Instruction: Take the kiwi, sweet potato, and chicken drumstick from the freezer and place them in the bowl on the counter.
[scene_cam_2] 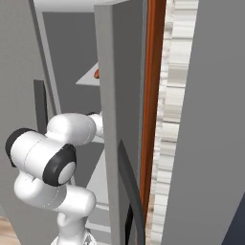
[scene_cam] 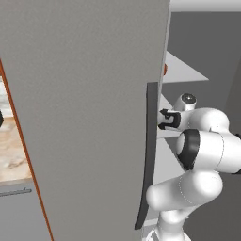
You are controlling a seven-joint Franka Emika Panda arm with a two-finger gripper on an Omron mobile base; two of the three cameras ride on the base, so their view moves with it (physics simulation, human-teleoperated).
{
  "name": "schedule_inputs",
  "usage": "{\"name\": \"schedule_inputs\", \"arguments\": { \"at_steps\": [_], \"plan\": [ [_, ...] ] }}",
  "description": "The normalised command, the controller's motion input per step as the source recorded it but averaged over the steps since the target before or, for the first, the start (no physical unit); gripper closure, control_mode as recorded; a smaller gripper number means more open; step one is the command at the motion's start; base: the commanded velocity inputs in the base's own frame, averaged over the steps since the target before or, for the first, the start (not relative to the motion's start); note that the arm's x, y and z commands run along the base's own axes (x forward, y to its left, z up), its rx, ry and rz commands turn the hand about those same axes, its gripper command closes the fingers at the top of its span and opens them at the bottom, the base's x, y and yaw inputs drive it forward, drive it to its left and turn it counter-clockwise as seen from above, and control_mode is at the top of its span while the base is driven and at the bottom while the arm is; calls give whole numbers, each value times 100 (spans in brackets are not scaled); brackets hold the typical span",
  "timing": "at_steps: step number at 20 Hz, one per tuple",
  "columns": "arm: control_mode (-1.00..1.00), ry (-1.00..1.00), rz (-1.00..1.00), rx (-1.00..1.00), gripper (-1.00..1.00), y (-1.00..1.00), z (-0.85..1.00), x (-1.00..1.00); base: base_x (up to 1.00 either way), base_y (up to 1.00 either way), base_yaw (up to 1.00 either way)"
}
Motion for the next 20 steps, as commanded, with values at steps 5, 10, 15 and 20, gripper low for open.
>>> {"name": "schedule_inputs", "arguments": {
  "at_steps": [5,10,15,20],
  "plan": [
    [-100,0,0,0,100,0,-26,0,0,0,0],
    [-100,0,0,0,100,0,-18,0,0,0,0],
    [-100,0,0,0,100,0,-14,0,0,0,0],
    [-100,0,0,0,100,0,-18,-2,0,0,0]
  ]
}}
